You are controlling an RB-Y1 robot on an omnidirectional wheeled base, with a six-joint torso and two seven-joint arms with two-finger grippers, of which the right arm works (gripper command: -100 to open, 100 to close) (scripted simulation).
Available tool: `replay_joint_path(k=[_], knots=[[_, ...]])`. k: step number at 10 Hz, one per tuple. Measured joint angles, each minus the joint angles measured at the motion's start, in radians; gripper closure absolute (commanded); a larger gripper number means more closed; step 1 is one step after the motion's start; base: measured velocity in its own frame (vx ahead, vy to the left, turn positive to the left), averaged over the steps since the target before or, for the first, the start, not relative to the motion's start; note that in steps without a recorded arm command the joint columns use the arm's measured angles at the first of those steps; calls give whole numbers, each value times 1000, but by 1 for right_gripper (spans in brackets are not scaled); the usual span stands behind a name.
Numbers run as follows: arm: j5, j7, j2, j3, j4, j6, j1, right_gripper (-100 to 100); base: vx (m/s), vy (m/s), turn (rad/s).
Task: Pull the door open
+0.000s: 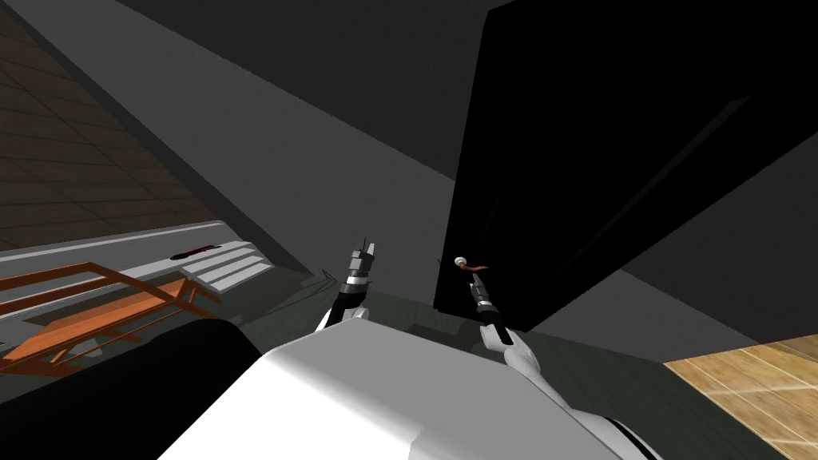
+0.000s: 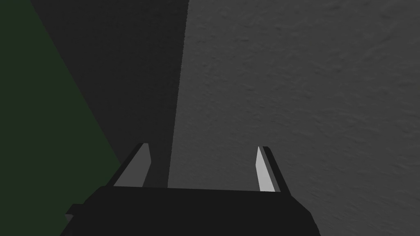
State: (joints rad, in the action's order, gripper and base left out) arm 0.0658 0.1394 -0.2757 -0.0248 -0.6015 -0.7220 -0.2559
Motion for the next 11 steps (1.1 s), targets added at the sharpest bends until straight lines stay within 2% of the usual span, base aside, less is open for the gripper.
replay_joint_path(k=[1,2,3,4,5,6,8,9,10,11], knots=[[2,9,-10,1,22,-9,-9,-100,135,65,226],[7,25,-33,8,24,-17,3,-100,182,76,158],[12,38,-50,14,-2,-13,28,-100,114,38,20],[14,41,-53,18,13,-22,27,-100,31,3,-3],[15,41,-53,19,37,-37,18,-100,94,25,225],[20,54,-73,25,57,-57,27,-100,197,74,242],[31,82,-109,41,126,-112,26,-100,159,16,101],[35,85,-115,46,87,-101,49,-100,49,-6,0],[35,85,-115,46,81,-95,52,100,0,0,0],[35,85,-115,46,85,-98,50,100,-15,0,-2]])
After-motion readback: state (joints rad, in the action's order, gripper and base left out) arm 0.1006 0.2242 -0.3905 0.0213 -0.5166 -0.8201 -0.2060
